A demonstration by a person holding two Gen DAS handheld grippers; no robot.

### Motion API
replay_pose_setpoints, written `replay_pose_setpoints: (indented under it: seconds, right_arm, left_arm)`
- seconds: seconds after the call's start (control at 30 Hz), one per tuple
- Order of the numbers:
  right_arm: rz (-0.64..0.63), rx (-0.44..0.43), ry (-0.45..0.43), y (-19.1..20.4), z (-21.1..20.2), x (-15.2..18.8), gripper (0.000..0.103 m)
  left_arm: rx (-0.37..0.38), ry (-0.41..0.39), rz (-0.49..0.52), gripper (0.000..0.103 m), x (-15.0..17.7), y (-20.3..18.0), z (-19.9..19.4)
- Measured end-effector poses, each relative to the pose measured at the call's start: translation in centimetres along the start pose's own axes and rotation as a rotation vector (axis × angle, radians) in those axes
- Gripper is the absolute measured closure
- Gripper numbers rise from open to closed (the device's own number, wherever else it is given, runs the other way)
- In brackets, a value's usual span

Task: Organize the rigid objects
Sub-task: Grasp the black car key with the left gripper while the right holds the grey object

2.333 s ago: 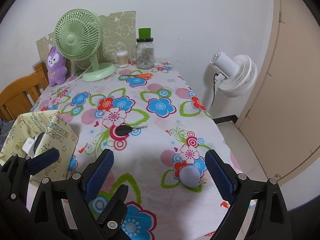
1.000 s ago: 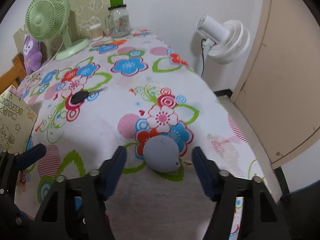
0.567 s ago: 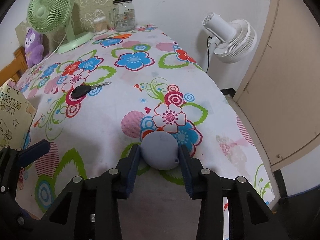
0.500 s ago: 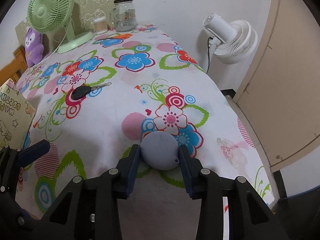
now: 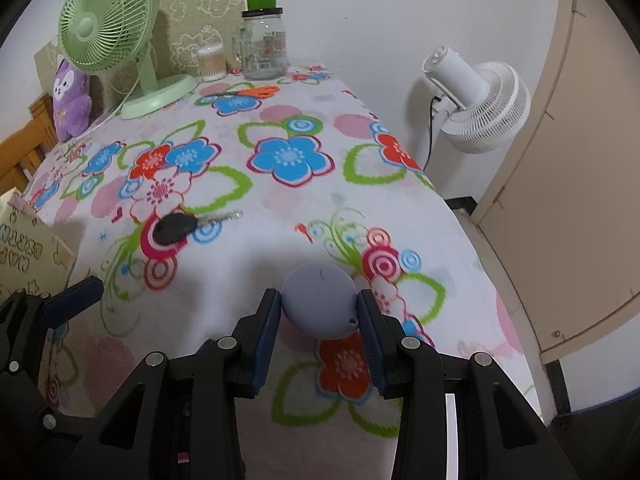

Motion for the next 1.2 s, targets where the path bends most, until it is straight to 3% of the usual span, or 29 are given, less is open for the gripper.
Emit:
replay_pose_setpoints:
  seconds: [0.23,0.9,1.1,1.17,1.2]
  right_arm:
    - [-0.014,-0.005,-0.002,0.7,0.7,-1.3,0.060]
    - [0.015,-0.002,-0.002,0.7,2.6,-4.7,0.060]
    - [0.024,-0.011,0.002,0.5,2.7,-4.8,0.060]
    - [0.028,-0.008,0.003,0.4,2.7,-4.8,0.060]
    - [0.029,-0.007,0.002,0.3,2.6,-4.8,0.060]
  left_arm:
    - [-0.001,0.019,-0.025,0.011,-1.0,0.9,1.4]
    - [-0.011,0.013,-0.052,0.012,-4.5,2.1,4.2]
    - [0.010,-0.006,-0.058,0.036,-4.8,2.1,4.0]
    - [0.018,-0.011,-0.050,0.055,-4.9,1.9,3.8]
    - [0.021,-0.013,-0.044,0.060,-4.9,1.7,3.7]
Point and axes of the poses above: each gripper's, at about its wrist camera, not at the fingertips, and z roughly the way its jaws point, y to its left, x to its underside, the point moved 1 cm from there along z, roughly the way its jaws point, and after that the axes turned 6 degrees about -z, right-handed, at the moved point
